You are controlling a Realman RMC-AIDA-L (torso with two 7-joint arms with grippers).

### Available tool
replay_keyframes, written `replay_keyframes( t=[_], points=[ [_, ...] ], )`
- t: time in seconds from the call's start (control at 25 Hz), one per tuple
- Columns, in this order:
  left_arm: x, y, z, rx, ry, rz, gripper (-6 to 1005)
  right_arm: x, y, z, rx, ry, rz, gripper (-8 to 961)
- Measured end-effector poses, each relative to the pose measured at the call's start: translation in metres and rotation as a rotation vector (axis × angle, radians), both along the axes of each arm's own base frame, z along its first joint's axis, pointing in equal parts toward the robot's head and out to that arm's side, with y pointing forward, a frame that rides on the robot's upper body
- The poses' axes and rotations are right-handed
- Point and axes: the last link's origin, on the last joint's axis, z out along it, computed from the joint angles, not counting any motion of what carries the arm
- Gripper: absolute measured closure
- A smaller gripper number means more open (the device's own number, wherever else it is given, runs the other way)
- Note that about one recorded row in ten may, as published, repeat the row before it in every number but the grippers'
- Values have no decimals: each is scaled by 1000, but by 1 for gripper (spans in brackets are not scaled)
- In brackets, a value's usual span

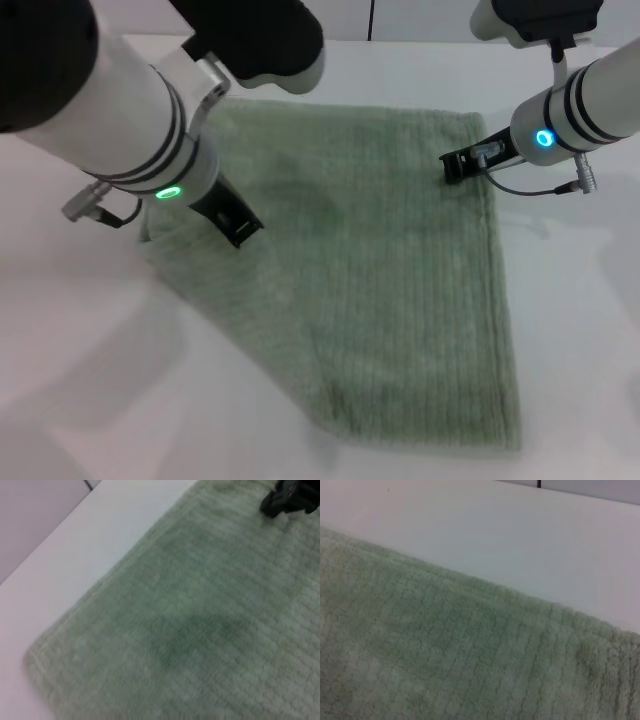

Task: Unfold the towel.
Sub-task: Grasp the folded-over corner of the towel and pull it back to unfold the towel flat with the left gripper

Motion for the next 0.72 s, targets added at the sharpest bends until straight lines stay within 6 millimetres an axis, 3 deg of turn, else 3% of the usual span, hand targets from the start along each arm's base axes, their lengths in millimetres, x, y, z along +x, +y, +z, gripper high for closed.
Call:
replay_keyframes(
  t=[0.72],
  points=[
    [-8, -3, 26, 48, 7, 109, 991, -1, 1, 1, 7, 4, 3, 942]
  ],
)
